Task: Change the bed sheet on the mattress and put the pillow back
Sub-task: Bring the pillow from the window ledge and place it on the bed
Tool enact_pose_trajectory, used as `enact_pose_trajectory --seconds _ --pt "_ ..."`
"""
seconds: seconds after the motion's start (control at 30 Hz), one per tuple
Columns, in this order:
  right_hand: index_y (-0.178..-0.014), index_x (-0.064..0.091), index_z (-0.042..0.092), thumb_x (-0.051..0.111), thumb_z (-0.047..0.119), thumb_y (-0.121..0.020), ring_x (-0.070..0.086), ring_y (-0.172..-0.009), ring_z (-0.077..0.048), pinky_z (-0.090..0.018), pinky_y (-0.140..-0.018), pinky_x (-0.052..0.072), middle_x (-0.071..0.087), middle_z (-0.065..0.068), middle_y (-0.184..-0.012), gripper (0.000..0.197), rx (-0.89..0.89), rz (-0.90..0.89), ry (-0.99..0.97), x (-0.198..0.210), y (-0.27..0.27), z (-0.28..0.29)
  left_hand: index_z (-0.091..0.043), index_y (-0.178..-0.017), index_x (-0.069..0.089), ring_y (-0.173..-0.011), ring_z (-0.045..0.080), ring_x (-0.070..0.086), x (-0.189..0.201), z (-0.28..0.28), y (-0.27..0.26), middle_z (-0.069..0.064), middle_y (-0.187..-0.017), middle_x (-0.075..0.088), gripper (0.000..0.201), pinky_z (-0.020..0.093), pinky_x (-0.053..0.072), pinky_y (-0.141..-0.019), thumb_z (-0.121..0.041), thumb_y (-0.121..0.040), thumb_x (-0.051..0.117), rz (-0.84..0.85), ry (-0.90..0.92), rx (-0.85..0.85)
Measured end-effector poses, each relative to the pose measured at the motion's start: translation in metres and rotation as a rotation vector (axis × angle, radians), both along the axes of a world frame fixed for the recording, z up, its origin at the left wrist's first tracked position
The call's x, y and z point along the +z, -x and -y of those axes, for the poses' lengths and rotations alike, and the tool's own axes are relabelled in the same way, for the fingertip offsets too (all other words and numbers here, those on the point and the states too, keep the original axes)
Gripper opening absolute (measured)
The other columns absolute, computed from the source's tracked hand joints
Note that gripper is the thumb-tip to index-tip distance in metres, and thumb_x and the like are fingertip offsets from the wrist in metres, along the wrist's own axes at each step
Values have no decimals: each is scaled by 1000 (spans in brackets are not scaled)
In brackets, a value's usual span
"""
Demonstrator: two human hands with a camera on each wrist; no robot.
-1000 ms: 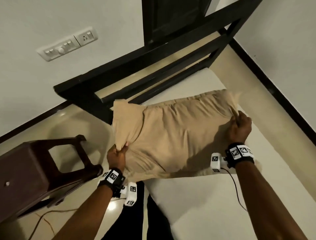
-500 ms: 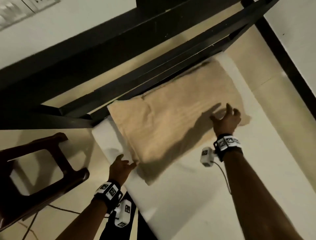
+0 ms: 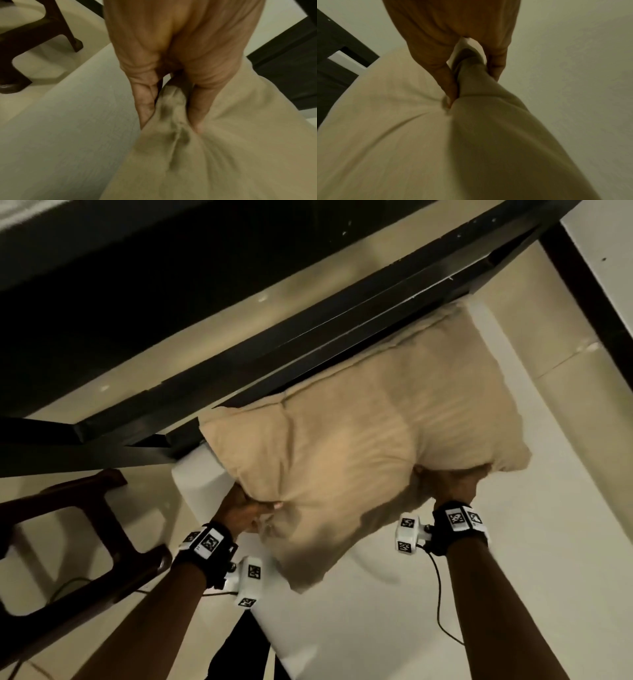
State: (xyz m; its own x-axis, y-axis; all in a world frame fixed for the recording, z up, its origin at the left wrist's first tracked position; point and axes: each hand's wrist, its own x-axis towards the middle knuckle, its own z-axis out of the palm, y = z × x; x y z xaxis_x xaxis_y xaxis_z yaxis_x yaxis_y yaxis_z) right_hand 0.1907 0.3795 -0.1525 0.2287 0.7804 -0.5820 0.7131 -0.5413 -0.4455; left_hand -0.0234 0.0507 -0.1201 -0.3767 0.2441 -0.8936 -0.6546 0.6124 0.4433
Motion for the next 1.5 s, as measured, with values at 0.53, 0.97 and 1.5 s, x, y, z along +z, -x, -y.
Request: enact_pose_trajectory --seconds 0.53,0.97,1.5 --pt "-154 27 37 79 31 -67 49 -134 -31 -51 -111 41 49 -3 -150 101 94 -313 -193 14 -21 47 -8 -122 65 -98 38 71 -8 35 -46 10 -104 77 74 43 61 -67 -10 -51 87 -92 31 47" --pt "-150 31 9 76 36 -80 44 -125 -50 -53 -101 44 42 -30 -139 87 259 113 -190 32 -12 57 -22 -156 22 -127 35 56 8 38 -45 12 -139 53 110 46 49 -104 -13 -69 90 -640 256 -97" --pt "-157 7 43 89 32 -67 53 -128 -39 -37 -109 42 46 -25 -146 122 48 -120 -138 24 19 -16 -57 -152 -11 -140 39 33 -5 -39 -27 17 -157 27 157 49 35 -113 -45 -43 101 -547 158 -302"
